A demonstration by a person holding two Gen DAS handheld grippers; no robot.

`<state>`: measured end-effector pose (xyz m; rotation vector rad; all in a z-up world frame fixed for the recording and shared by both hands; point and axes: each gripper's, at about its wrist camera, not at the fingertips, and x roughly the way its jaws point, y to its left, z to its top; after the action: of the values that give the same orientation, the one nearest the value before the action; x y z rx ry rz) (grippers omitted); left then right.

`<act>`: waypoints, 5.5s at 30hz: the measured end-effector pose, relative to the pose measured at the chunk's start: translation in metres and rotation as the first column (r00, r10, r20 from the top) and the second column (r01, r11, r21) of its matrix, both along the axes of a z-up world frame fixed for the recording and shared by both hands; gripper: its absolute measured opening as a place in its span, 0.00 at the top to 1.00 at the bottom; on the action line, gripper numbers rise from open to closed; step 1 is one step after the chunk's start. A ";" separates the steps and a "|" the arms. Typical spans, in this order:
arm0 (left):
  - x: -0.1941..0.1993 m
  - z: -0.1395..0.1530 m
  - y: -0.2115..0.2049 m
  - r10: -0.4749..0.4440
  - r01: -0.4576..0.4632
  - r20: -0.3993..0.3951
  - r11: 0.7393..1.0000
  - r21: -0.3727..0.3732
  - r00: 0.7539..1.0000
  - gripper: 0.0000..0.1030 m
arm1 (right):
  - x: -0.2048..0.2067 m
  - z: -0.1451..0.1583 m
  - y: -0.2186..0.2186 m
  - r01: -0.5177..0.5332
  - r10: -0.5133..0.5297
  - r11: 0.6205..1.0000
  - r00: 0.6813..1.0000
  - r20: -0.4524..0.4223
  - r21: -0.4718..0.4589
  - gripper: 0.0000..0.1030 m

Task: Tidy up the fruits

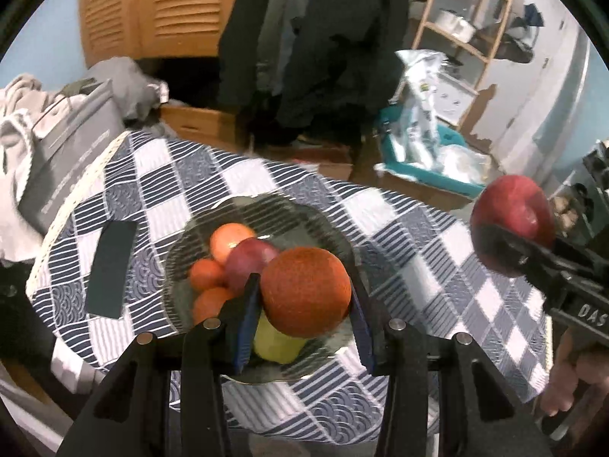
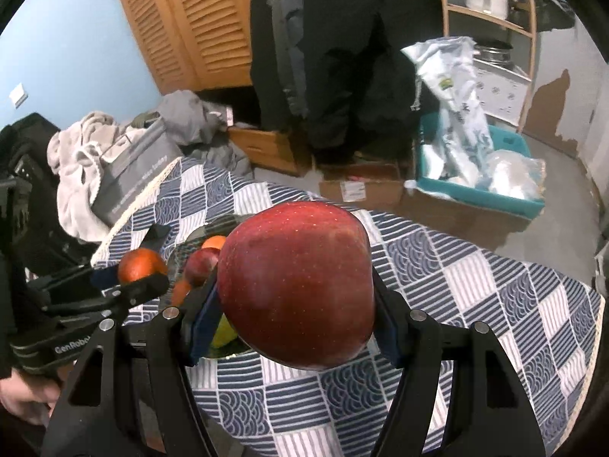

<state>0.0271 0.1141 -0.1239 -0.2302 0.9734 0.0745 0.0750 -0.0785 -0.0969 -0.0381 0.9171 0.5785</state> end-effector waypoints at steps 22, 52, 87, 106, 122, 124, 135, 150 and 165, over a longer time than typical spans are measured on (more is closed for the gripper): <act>0.019 -0.076 0.036 0.089 -0.093 -0.162 0.996 -0.016 0.983 0.56 | 0.056 -0.092 0.093 -0.117 0.105 0.991 0.978 -0.181 -0.059 0.34; 0.010 -0.043 0.034 0.103 -0.104 -0.075 0.995 -0.010 0.992 0.41 | 0.054 -0.051 0.095 -0.102 0.098 0.994 0.990 -0.102 -0.033 0.32; -0.033 0.097 -0.028 -0.004 -0.012 0.247 0.998 0.062 0.969 0.26 | -0.044 0.087 -0.031 0.129 -0.106 0.989 0.959 0.264 -0.074 0.18; -0.050 0.151 -0.060 -0.047 -0.002 0.375 0.992 0.130 0.926 0.03 | -0.074 0.124 -0.104 0.296 -0.254 0.954 0.876 0.411 -0.040 0.17; -0.035 0.147 -0.076 -0.039 -0.011 0.336 0.989 0.144 0.941 0.01 | -0.068 0.114 -0.128 0.342 -0.291 0.938 0.861 0.416 -0.051 0.17; -0.035 0.147 -0.077 -0.039 -0.012 0.336 0.989 0.149 0.941 0.01 | -0.068 0.114 -0.129 0.343 -0.293 0.938 0.861 0.416 -0.050 0.17; -0.034 0.147 -0.080 -0.037 -0.026 0.334 0.983 0.183 0.942 0.01 | -0.066 0.112 -0.133 0.348 -0.299 0.936 0.861 0.412 -0.050 0.17; -0.033 0.146 -0.074 -0.006 -0.051 0.325 0.985 0.165 0.946 0.01 | -0.064 0.110 -0.132 0.349 -0.297 0.935 0.862 0.411 -0.058 0.17; -0.031 0.145 -0.074 -0.005 -0.051 0.307 0.984 0.172 0.952 0.01 | -0.065 0.110 -0.128 0.349 -0.296 0.935 0.862 0.411 -0.060 0.17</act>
<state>-0.0041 0.0400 0.0213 -0.0839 0.6489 0.1427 0.0105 -0.2070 0.0130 -0.1150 0.5451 0.1805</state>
